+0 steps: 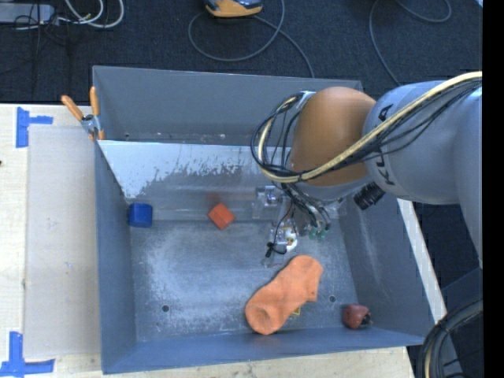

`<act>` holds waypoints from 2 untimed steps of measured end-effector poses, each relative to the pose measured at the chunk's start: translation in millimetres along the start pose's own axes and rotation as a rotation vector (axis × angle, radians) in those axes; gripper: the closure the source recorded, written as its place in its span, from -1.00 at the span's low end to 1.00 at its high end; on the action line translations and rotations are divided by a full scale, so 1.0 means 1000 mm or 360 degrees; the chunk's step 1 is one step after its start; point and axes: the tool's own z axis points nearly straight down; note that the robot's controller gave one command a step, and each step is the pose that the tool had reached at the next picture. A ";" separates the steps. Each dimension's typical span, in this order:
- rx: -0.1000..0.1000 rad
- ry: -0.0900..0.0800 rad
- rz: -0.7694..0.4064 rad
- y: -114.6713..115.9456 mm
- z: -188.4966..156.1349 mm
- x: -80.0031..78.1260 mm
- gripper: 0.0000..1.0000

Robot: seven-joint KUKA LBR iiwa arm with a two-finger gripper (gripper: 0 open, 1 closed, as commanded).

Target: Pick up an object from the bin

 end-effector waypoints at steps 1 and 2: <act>0.0000 -0.0010 0.0001 0.000 -0.005 -0.001 -1.00; -0.0002 -0.0005 0.0062 -0.038 0.030 0.027 -1.00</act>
Offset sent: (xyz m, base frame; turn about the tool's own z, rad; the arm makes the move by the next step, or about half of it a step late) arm -0.0365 -0.0531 -0.0414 0.0527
